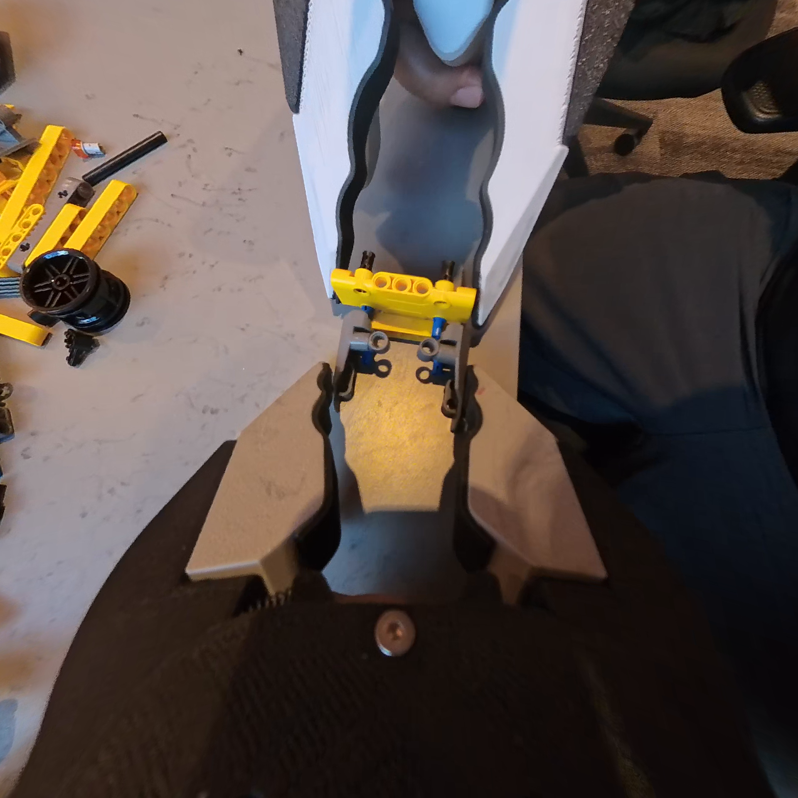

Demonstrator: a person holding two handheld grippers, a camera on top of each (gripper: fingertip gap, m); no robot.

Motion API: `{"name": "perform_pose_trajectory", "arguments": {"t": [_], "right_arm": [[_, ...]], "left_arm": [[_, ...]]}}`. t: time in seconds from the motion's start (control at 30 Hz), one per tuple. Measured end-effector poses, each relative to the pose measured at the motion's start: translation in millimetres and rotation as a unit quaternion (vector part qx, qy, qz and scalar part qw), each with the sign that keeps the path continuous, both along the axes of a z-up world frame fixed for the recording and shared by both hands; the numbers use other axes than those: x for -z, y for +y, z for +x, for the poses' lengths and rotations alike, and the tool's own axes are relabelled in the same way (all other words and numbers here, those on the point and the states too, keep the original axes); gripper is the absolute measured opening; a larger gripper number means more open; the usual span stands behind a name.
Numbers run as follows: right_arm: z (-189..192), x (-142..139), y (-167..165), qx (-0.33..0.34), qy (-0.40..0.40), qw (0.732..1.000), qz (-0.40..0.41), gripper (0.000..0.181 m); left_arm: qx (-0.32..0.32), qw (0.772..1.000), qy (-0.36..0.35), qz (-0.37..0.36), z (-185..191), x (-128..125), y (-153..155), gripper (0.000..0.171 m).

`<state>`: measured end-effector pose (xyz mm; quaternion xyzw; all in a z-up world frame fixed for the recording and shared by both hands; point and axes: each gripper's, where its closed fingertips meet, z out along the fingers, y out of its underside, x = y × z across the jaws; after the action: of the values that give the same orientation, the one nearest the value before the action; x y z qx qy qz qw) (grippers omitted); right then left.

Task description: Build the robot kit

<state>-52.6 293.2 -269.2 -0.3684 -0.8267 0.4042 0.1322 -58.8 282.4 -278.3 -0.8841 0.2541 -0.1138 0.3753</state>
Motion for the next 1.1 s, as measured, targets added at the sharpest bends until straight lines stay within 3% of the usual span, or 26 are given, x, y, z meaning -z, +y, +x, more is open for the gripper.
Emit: {"name": "perform_pose_trajectory", "arguments": {"t": [0.03,0.7,0.9,1.0,1.1], "right_arm": [[0.4,0.4,0.3,-0.002,0.000,1.000,0.002,0.060],[2.5,3.3,0.9,-0.023,0.001,1.000,0.016,0.060],[4.4,3.0,-0.6,-0.031,0.002,0.999,0.017,0.059],[4.7,0.5,-0.3,-0.033,0.005,0.999,0.008,0.059],[4.7,-0.4,-0.4,-0.036,0.006,0.999,0.005,0.059]], "left_arm": [[0.000,1.000,0.000,0.000,0.1,0.0,0.0,0.060],[-0.002,1.000,0.001,0.000,-0.9,-0.1,-0.1,0.060],[-0.010,1.000,0.002,0.005,-5.4,-2.0,-5.6,0.084],[-0.013,1.000,0.001,0.014,-11.2,-6.5,-9.0,0.080],[-0.015,1.000,-0.006,0.009,-15.2,-9.7,-7.2,0.064]]}}
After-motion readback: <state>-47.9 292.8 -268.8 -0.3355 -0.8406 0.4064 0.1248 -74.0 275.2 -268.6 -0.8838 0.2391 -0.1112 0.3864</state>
